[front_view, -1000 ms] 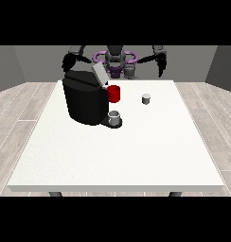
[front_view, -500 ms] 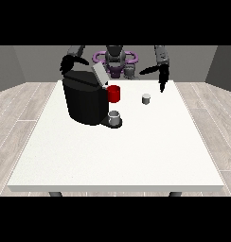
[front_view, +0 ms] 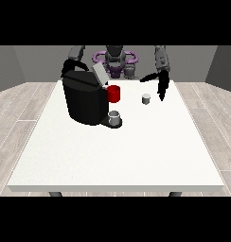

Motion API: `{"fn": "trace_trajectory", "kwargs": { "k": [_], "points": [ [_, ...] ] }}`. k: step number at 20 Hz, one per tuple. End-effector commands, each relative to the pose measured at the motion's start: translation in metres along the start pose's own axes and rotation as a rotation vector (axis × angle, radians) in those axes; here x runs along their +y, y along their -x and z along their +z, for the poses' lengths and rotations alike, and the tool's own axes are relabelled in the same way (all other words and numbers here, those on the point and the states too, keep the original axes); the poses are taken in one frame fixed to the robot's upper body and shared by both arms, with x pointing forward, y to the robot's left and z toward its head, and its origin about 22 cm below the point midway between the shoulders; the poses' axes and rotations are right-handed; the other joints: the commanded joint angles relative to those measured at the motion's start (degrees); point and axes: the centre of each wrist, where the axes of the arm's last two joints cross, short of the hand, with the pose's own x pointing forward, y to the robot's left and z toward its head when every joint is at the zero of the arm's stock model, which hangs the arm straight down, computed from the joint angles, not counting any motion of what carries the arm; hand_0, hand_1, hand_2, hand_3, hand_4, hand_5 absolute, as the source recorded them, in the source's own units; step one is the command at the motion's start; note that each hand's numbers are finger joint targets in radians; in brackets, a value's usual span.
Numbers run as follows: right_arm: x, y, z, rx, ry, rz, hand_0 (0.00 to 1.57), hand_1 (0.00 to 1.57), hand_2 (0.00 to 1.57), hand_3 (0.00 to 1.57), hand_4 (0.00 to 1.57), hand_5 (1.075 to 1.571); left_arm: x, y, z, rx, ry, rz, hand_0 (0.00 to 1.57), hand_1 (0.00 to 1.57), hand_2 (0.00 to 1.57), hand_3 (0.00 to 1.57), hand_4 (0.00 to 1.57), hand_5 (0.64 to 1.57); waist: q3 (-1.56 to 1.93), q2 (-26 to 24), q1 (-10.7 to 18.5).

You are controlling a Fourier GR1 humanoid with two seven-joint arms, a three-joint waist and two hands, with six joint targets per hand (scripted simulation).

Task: Insert the coffee pod into the coffee machine and close the lid

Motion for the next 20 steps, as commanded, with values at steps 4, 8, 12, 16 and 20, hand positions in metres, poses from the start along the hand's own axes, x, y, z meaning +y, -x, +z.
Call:
{"fn": "trace_trajectory", "kwargs": {
  "k": [4,8,12,16,20],
  "points": [
    [0.000,-0.001,-0.009,0.032,0.008,0.031,0.00,0.00,0.00,0.00,0.42,1.571,-0.007,0.022,-0.008,0.029,0.036,-0.097,0.00,0.00,0.46,0.00,0.00,1.571,-0.01,0.47,-0.30],
    [0.008,0.030,0.003,0.052,-0.006,0.037,0.00,0.00,0.00,0.00,0.41,1.571,-0.013,0.010,-0.018,0.078,0.016,-0.124,0.65,0.65,0.72,0.35,0.00,1.571,0.00,0.28,0.29],
    [-0.009,0.019,-0.005,0.076,0.014,0.064,0.00,0.00,0.00,0.00,0.43,1.571,-0.008,0.031,-0.009,0.110,0.061,-0.228,0.62,0.62,0.74,0.48,0.00,1.571,0.00,-0.85,-0.18],
    [0.008,0.011,-0.007,0.054,-0.016,0.028,0.00,0.00,0.00,0.00,0.43,1.571,0.004,0.034,-0.014,0.133,0.050,-0.301,0.60,0.60,0.72,0.47,0.00,1.571,-0.01,-0.37,-1.34],
    [0.006,0.021,-0.003,0.094,-0.005,0.037,0.00,0.00,0.00,0.00,0.48,1.571,-0.015,0.031,-0.016,0.094,0.053,-0.414,0.61,0.61,0.75,0.48,0.00,1.571,0.00,-1.22,-1.06]
  ]
}}
